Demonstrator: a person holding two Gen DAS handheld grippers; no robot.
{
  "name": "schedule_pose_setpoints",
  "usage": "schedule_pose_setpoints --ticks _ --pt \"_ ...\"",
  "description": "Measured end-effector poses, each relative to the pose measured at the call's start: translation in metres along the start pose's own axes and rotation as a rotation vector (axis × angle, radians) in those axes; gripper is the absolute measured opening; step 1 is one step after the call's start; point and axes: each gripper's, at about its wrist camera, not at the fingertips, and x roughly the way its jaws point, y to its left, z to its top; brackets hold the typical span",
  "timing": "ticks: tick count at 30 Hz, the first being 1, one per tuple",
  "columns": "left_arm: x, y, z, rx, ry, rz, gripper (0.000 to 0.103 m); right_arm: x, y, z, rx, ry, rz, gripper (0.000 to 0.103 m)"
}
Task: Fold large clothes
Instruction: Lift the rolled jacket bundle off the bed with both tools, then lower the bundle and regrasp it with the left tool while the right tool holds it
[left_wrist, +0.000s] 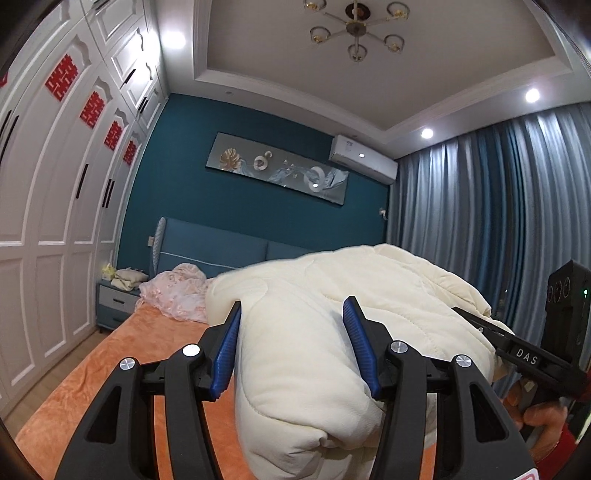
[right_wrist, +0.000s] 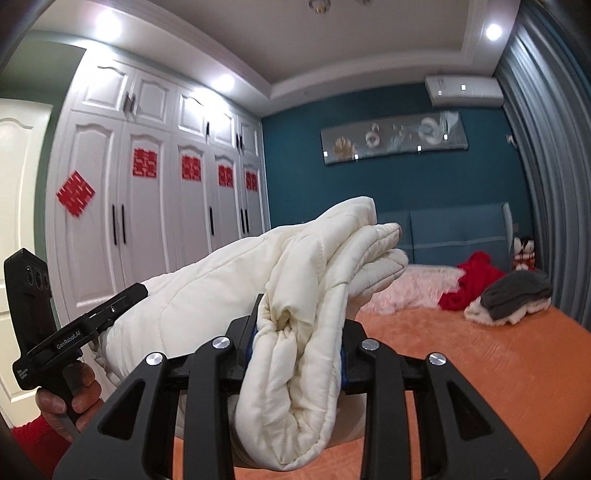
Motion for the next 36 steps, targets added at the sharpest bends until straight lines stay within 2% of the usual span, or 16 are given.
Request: schedule_pose_setpoints --ticks 2,4,5,7,10,11,14,17,20,22,24,26,30,31,33,36 --pt "0.021 0.014 -0.016 0.011 0.007 0.012 0.051 0.028 -0.009 -0.016 0.008 0.03 0.004 0.03" --pt "0.038 0.026 -0.031 0.042 0.012 -0.041 0.023 0.055 -0.018 -0.036 0.014 0.061 0.034 0.03" --pt "0.049 0.027 -0.04 0.068 0.04 -0.048 0.018 0.069 -0.016 -0.047 0.002 0.083 0.057 0.03" --pt "0.075 0.029 -0.067 0.106 0.092 -0.03 0.02 0.105 -0.003 -0.079 -0.064 0.171 0.065 0.03" --pt "0.119 0.057 -0.129 -0.002 0.333 0.035 0.021 0.161 -0.017 -0.17 0.026 0.432 0.039 0.031" --pt "0.121 0.065 -0.143 -0.041 0.372 0.054 0.021 0.166 -0.027 -0.2 0.058 0.495 0.004 0.03" --pt "0.119 0.102 -0.198 -0.169 0.544 0.113 0.021 0.133 -0.085 -0.253 0.231 0.501 -0.134 0.03" --pt "0.112 0.13 -0.251 -0.391 0.713 0.102 0.023 0.102 -0.141 -0.271 0.422 0.501 -0.195 0.03" --pt "0.109 0.128 -0.287 -0.581 0.776 0.047 0.03 0.082 -0.171 -0.287 0.511 0.521 -0.223 0.03" --pt "0.114 0.113 -0.303 -0.65 0.802 -0.002 0.039 0.074 -0.177 -0.297 0.533 0.533 -0.218 0.031" --pt "0.119 0.101 -0.313 -0.712 0.821 -0.049 0.059 0.072 -0.177 -0.303 0.521 0.543 -0.222 0.031" --pt "0.126 0.091 -0.325 -0.771 0.849 -0.068 0.072 0.072 -0.177 -0.309 0.519 0.555 -0.225 0.032" --pt "0.141 0.085 -0.36 -0.897 0.935 -0.077 0.086 0.074 -0.185 -0.323 0.573 0.562 -0.23 0.033" --pt "0.144 0.086 -0.371 -0.97 0.941 -0.098 0.086 0.074 -0.187 -0.328 0.596 0.56 -0.23 0.033" --pt "0.154 0.094 -0.366 -1.005 0.927 -0.097 0.072 0.076 -0.186 -0.329 0.621 0.556 -0.232 0.033" --pt "0.157 0.094 -0.332 -0.871 0.888 -0.087 0.054 0.083 -0.177 -0.319 0.629 0.565 -0.216 0.034"
